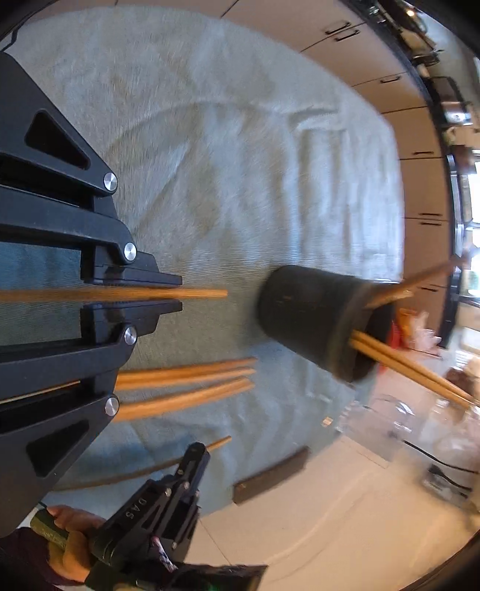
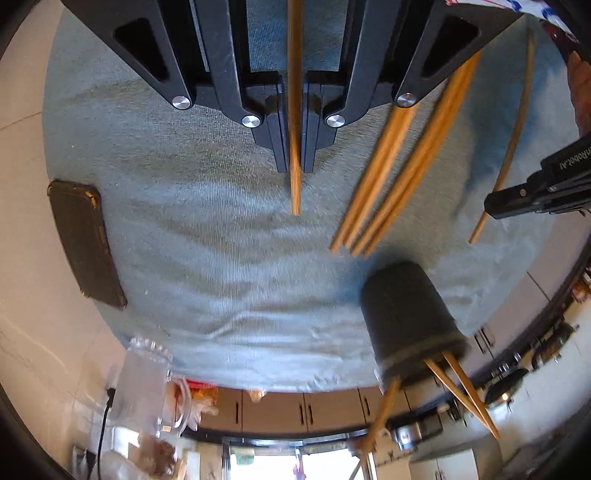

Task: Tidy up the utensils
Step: 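Lift both held chopsticks upright and carry them above the black holder cup, then lower the chopsticks into the cup and open both grippers, then move both open grippers back toward the remaining chopsticks on the towel, then grasp a chopstick with the left gripper while the right gripper grasps another, then lift both held chopsticks upright and carry them above the black holder cup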

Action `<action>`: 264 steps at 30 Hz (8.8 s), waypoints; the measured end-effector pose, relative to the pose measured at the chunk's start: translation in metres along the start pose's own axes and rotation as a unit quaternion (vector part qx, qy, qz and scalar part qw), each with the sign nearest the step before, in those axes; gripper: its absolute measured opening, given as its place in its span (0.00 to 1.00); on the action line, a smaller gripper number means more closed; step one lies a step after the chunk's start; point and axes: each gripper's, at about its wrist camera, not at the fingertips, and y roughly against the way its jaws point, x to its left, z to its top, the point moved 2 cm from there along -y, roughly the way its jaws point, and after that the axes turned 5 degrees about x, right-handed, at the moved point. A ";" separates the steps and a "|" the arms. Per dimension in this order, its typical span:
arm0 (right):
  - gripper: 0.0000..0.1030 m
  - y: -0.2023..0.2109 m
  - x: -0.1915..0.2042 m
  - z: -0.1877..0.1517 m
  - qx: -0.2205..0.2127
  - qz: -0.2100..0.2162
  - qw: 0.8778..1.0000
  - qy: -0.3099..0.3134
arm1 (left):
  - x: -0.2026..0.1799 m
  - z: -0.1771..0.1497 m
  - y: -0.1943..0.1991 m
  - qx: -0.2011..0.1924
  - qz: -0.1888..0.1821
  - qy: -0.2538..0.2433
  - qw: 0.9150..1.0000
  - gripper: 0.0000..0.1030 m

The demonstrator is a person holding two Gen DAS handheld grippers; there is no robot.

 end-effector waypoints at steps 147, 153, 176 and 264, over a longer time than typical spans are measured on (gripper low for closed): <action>0.57 0.109 0.022 0.053 -0.220 0.052 0.971 -0.077 | -0.003 0.013 0.138 -0.210 0.111 0.038 0.971 0.58; 0.58 0.086 0.013 0.018 -0.179 0.049 0.977 -0.101 | -0.001 -0.004 0.117 -0.185 0.140 0.039 0.972 0.58; 0.37 0.001 0.040 -0.039 -0.040 0.005 0.999 -0.014 | -0.010 -0.036 0.013 -0.037 0.066 0.025 0.997 0.58; 0.11 -0.020 0.001 -0.002 0.057 -0.018 0.998 0.006 | 0.006 -0.019 -0.030 0.062 -0.015 0.034 0.997 0.06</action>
